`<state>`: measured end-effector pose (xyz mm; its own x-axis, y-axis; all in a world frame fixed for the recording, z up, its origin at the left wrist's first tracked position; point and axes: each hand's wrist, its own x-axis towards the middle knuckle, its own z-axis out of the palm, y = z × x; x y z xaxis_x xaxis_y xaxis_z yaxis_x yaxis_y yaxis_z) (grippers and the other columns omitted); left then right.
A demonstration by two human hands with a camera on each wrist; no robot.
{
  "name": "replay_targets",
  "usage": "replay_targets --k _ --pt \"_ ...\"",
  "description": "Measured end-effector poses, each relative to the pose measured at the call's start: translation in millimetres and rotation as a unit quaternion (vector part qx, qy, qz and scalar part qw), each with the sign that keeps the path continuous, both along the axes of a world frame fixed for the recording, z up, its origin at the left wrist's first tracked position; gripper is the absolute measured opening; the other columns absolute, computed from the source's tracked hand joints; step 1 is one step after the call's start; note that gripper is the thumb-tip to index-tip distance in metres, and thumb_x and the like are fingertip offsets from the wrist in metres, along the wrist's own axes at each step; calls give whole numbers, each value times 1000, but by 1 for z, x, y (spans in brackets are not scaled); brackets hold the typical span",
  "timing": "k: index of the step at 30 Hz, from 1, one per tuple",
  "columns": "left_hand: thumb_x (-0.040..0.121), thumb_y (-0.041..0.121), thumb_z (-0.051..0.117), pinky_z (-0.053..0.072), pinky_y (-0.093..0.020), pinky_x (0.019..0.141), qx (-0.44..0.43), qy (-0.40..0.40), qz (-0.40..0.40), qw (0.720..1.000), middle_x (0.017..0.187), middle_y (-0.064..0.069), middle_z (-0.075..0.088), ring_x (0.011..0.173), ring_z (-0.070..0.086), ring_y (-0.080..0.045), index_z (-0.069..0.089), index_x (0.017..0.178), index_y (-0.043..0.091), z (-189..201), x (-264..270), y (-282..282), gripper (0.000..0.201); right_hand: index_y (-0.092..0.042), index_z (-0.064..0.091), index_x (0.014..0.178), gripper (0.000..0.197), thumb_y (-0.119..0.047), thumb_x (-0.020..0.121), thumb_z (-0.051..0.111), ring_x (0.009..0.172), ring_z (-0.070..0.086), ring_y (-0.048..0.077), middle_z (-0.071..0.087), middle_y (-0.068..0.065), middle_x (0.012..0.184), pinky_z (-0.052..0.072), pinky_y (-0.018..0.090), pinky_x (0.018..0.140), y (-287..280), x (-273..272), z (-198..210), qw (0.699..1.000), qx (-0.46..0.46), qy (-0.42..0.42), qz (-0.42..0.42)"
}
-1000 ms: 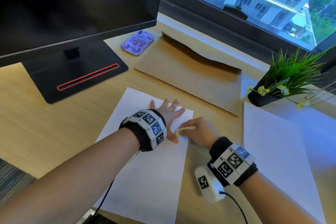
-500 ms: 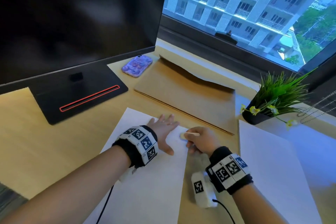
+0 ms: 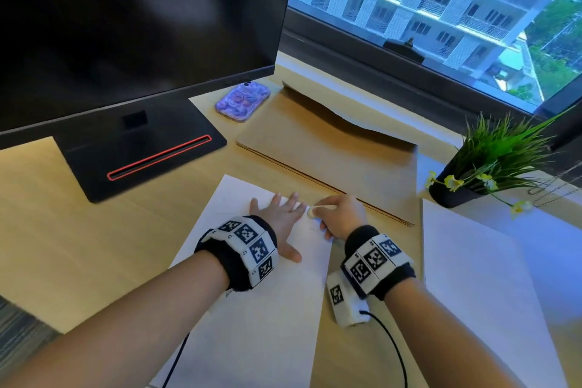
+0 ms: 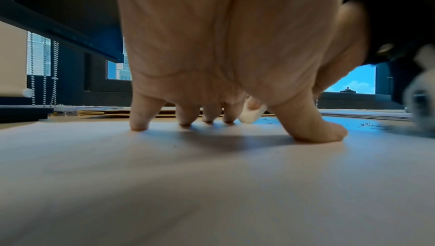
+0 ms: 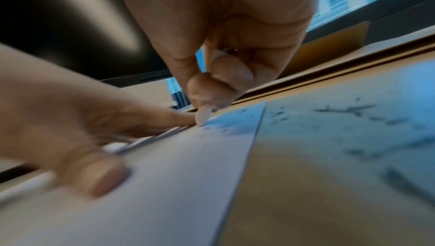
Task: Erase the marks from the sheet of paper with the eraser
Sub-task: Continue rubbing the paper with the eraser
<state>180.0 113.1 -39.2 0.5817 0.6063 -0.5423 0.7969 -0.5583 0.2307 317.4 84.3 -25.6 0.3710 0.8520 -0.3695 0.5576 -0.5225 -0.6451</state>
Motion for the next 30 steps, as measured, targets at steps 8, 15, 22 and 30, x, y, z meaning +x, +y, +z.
replay_targets --k 8,15,22,30 --pt "81 56 62 4 -61 113 -4 -6 1 1000 156 5 -21 145 -13 -23 -10 150 22 -1 -3 1 106 -15 66 109 21 -22 89 62 44 50 10 61 4 67 43 20 44 -2 -1 1 999 -28 -1 37" --pt "80 59 61 2 -58 114 -1 -2 2 1000 156 6 -22 145 -14 -22 -14 149 20 -3 -3 1 109 -13 63 118 27 -21 93 57 46 50 9 60 6 87 41 18 41 -6 -10 -3 999 -24 -21 37" --pt "80 55 64 1 -59 113 -7 -1 -2 1000 156 6 -22 145 -14 -22 -13 150 22 -2 -2 1 109 -11 65 113 23 -19 93 56 47 47 9 56 1 67 37 13 37 2 9 16 998 -2 -45 49" --pt "90 33 61 10 -49 117 5 -61 10 998 159 -2 -4 146 3 -26 12 151 21 9 -4 7 79 -13 66 110 22 -21 92 57 48 51 10 64 9 79 41 18 45 6 -1 0 998 -28 -24 51"
